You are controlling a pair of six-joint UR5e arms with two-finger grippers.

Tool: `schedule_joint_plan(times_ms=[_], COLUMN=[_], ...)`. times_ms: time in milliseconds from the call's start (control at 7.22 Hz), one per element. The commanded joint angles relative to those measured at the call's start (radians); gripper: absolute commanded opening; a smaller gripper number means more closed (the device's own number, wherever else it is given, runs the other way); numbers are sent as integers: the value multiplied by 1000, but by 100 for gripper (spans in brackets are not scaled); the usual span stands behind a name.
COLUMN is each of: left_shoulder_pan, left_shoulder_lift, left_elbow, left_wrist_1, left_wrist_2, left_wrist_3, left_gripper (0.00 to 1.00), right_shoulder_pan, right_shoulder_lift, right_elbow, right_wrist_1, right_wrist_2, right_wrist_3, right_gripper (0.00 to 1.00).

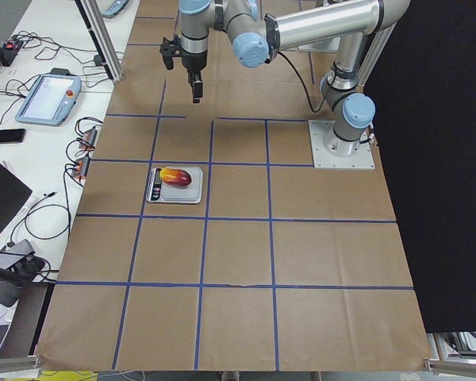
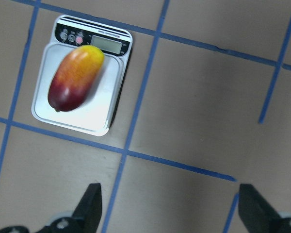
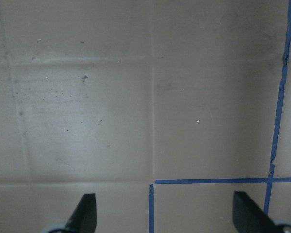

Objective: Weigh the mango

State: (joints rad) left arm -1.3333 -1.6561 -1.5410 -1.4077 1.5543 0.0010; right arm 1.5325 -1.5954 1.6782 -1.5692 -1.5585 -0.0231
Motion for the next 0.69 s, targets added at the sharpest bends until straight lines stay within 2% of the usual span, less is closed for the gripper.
schedule_joint_plan(times_ms=[0,277,554], left_shoulder_pan=[-130,-199,-213], left_shoulder_lift=[49,45,39], left_elbow=[-21,-22,-27], left_wrist_1=[-74,-76,-83], left_wrist_2=[6,7,6], left_wrist_3=[-56,-82,-79], left_gripper=[100,100,100], right_shoulder_pan=[0,0,0], right_shoulder_lift=[0,0,0], right_elbow=[0,0,0], right_wrist_1=[0,0,0], right_wrist_2=[0,0,0], right_wrist_3=[0,0,0], right_gripper=[100,100,100])
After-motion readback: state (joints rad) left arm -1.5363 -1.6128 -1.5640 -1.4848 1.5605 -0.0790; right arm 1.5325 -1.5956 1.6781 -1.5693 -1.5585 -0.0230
